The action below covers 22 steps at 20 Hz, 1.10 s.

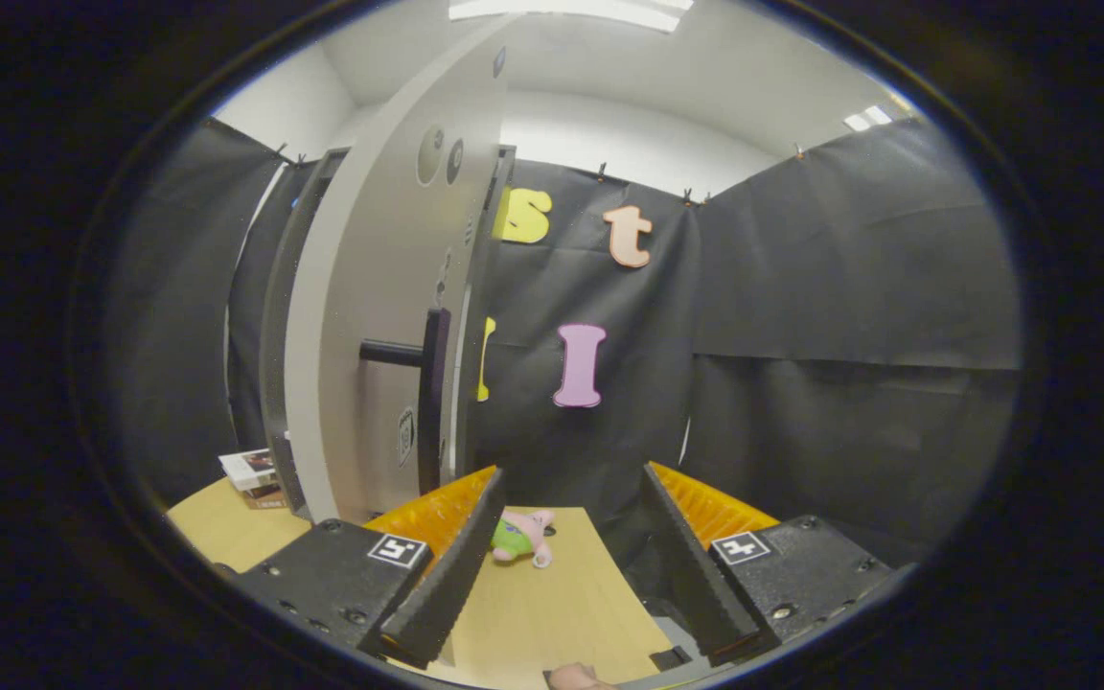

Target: Open the shoe cabinet door, grab the shoes and put them into the shoe cabinet, then close the shoe cabinet door.

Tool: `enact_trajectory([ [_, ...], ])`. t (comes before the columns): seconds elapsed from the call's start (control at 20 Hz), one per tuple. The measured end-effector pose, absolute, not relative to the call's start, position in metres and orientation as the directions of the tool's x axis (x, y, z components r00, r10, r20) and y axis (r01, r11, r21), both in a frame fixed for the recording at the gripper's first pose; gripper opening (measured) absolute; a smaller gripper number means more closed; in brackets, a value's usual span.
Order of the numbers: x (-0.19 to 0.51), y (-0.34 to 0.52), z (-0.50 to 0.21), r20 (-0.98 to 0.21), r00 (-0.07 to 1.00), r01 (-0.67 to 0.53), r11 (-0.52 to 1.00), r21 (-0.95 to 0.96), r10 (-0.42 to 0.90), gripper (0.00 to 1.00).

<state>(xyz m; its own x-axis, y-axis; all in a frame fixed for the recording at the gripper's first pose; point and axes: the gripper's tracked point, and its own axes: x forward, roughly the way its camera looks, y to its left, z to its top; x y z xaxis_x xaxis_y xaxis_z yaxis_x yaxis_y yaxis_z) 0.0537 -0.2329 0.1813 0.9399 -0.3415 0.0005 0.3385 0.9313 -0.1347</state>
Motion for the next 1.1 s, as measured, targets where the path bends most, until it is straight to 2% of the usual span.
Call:
enact_trajectory([
  [0.25,0.057,-0.186,0.171,0.0,0.965,0.261,0.965,-0.026,-0.261,0.94],
  [0.6,0.081,-0.106,0.166,0.015,0.986,0.17,0.984,-0.062,-0.169,0.93],
  [0.9,0.134,-0.034,0.146,-0.044,0.995,0.09,0.995,-0.045,-0.092,0.94],
  [1.1,0.178,0.018,0.115,-0.151,0.988,0.016,0.999,-0.031,-0.021,0.96],
])
